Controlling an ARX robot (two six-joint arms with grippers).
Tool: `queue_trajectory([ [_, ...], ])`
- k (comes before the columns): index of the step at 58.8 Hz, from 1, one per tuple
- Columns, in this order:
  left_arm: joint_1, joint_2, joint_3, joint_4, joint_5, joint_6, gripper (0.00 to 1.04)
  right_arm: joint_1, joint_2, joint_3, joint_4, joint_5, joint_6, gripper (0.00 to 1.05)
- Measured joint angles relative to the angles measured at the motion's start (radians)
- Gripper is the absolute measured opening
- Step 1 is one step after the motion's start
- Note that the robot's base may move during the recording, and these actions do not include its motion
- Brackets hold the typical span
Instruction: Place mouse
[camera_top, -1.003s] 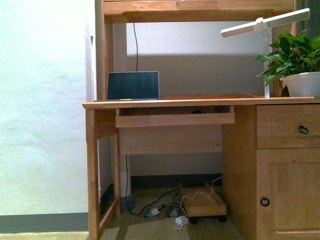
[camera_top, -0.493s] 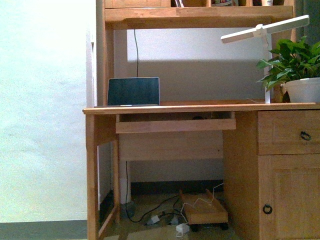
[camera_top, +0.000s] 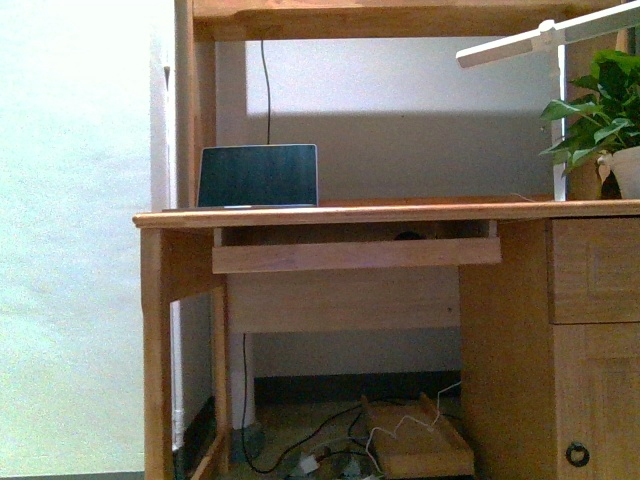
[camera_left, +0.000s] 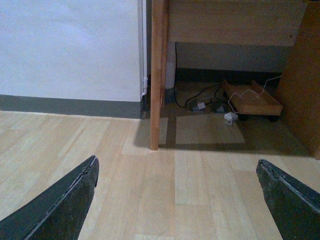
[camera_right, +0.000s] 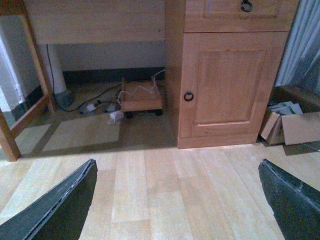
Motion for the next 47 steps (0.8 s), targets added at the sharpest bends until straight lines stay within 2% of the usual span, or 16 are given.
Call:
queue_trajectory([
  [47, 0.000, -0.001, 0.000, 0.000, -0.001, 0.000, 0.97, 0.000, 0.000, 0.000, 0.000, 0.003, 0.000, 0.97],
])
